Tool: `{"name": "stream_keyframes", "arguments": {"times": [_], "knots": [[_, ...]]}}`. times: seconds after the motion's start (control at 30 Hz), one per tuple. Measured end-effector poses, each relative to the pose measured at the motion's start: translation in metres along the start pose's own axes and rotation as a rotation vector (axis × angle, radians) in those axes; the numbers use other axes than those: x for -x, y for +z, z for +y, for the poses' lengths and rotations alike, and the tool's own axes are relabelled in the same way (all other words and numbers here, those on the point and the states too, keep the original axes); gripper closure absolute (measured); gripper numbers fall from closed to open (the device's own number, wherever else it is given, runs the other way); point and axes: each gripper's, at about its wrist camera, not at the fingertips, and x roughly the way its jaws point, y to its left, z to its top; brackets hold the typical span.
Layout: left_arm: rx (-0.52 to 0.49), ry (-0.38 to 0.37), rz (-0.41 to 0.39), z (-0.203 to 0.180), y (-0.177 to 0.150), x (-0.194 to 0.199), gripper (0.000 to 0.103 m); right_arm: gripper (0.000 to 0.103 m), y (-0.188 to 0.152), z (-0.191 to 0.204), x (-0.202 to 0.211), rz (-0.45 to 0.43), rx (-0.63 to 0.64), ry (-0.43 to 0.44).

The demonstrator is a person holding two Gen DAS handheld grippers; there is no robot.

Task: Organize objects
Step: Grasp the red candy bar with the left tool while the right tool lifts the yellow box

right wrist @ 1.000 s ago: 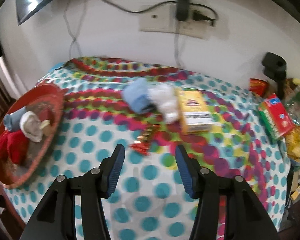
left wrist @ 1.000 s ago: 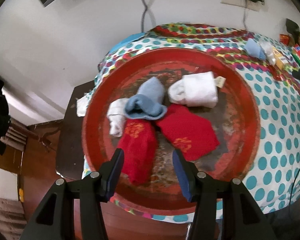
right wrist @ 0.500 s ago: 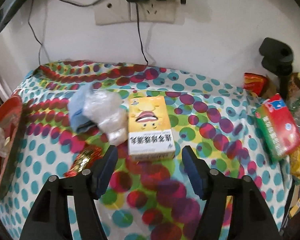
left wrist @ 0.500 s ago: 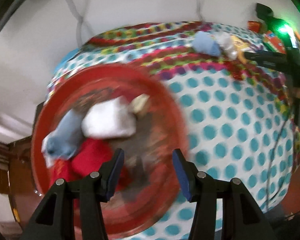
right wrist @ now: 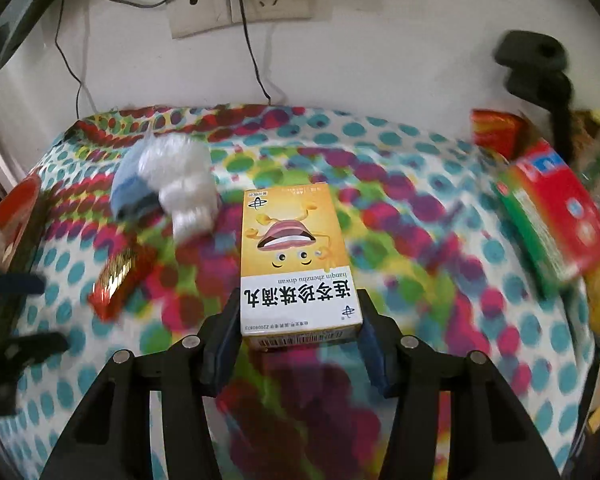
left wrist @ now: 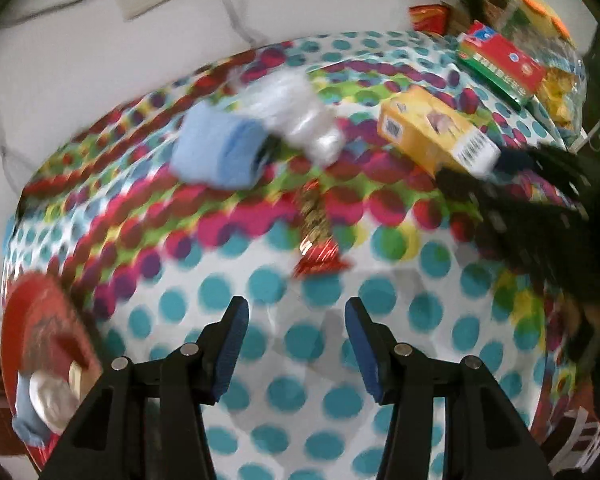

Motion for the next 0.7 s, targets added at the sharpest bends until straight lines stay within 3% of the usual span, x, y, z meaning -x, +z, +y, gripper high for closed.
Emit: {"name": "stream_keyframes", "arguments": {"times": [0.23,0.37,0.4,0.47,0.6,0.7], "knots": [[0.072,0.023,0.001,0.006,0.031,-0.022,0.051,0.051,-0.016,0.003,0.01,-0.01,0.029,-0.001],[0.12,-0.022,-0.011,0.016,0.03,-0.027,0.052,0.046,-0.016,0.005,0.009,-0.005,0.042,-0.001],[0.125,-0.032,-0.02,0.018,0.029,-0.027,0.054,0.045,-0.016,0.004,0.009,-0.004,0.045,-0.001],[0.121,-0.076,-0.034,0.017,0.024,-0.025,0.084,0.044,-0.016,0.006,0.008,-0.002,0.054,-0.007],[0.069,-0.028,-0.024,0.007,0.015,-0.021,0.084,0.041,-0.016,0.008,0.007,0.002,0.065,-0.012],[0.056,-0.032,-0.016,0.003,0.007,-0.013,0.084,0.041,-0.015,0.009,0.006,0.002,0.066,-0.016]]}}
